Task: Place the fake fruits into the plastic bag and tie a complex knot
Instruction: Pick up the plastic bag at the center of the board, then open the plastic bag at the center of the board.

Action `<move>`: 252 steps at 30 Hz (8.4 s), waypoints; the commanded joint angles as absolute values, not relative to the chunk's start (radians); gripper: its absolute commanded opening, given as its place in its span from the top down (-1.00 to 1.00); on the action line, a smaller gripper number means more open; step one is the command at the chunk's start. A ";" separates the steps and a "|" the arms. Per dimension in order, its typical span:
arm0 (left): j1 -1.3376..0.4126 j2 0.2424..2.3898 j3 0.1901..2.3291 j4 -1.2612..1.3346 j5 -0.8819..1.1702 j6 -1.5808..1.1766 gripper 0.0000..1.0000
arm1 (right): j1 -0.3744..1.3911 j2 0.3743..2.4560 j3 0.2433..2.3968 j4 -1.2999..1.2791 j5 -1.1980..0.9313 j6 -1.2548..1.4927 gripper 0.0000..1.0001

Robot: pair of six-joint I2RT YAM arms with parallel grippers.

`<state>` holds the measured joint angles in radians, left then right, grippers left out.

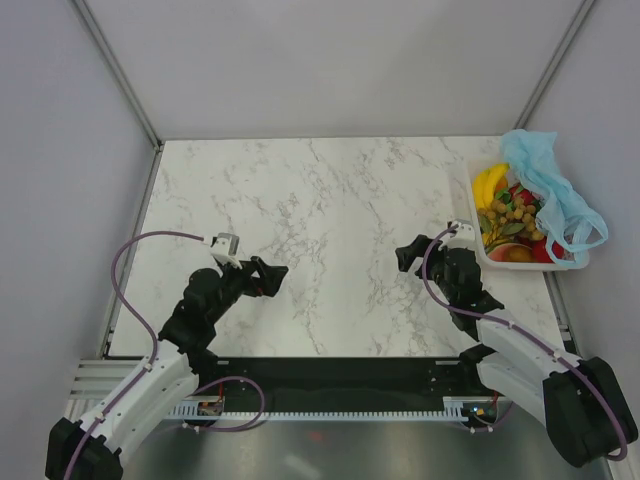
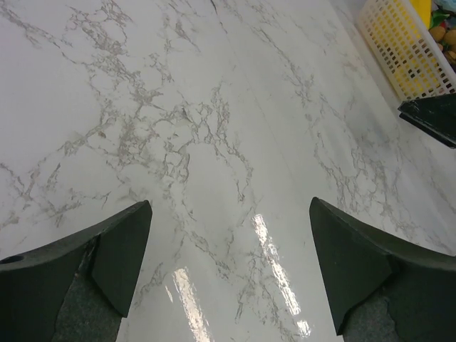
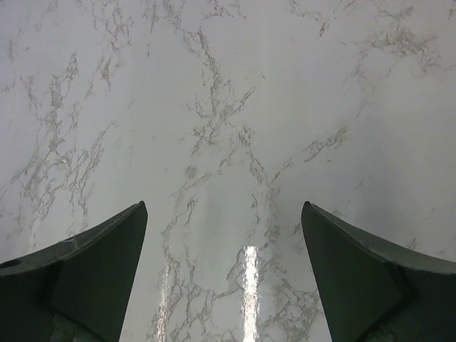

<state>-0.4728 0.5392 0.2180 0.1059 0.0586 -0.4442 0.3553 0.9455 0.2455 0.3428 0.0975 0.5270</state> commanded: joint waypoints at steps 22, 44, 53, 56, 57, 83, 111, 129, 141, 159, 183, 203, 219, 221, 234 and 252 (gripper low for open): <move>-0.474 0.541 0.241 0.207 0.222 -0.408 -1.00 | 0.171 1.170 1.239 -0.552 0.655 0.360 -0.96; -0.474 0.546 0.235 0.225 0.262 -0.408 -1.00 | -0.298 1.379 1.204 -0.540 0.693 0.584 -0.96; -0.474 0.560 0.236 0.232 0.262 -0.408 -0.99 | -0.307 1.518 1.235 -0.511 0.653 0.643 -0.68; -0.474 0.552 0.235 0.232 0.261 -0.407 -1.00 | -0.307 1.531 1.221 -0.508 0.635 0.647 -0.26; -0.474 0.548 0.235 0.232 0.258 -0.407 -0.99 | -0.307 1.528 1.218 -0.508 0.634 0.646 -0.15; -0.474 0.542 0.248 0.210 0.242 -0.399 -1.00 | 0.262 1.233 1.286 -0.543 0.262 0.512 1.00; -0.474 0.485 0.285 0.021 -0.086 -0.451 -1.00 | 0.887 1.449 1.213 -0.373 0.261 0.181 -0.25; -0.474 0.571 0.304 0.041 -0.038 -0.436 -0.99 | 0.759 1.862 1.322 -0.134 0.086 0.017 0.13; -0.474 0.589 0.301 0.064 -0.026 -0.430 -1.00 | 0.761 1.669 1.158 -0.067 0.110 0.326 1.00; -0.474 0.603 0.278 0.114 -0.018 -0.437 -0.99 | 0.762 1.664 1.141 -0.140 0.172 0.230 0.28; -0.474 0.788 0.325 0.172 0.129 -0.437 -0.99 | 0.752 1.577 0.887 0.252 0.052 0.331 1.00; -0.474 0.983 0.371 0.333 0.221 -0.698 -0.99 | 0.801 1.525 0.782 0.380 0.118 0.342 1.00; -0.479 1.270 0.478 0.531 0.215 -0.825 -0.38 | 0.815 1.494 0.762 0.402 0.140 0.344 1.00; -0.482 1.307 0.489 0.563 0.219 -0.833 -0.34 | 0.816 1.496 0.764 0.399 0.143 0.341 1.00; -0.410 1.226 0.500 0.392 0.150 -0.767 0.96 | 0.779 1.486 0.793 0.296 0.267 0.382 1.00; -0.129 1.129 0.420 0.204 0.317 -0.693 0.95 | 0.511 1.460 0.704 0.371 -0.075 0.529 0.52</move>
<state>-0.1368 1.1210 0.3893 0.2108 0.2852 -0.7647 0.5209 1.4967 0.7242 0.3077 -0.0040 0.5499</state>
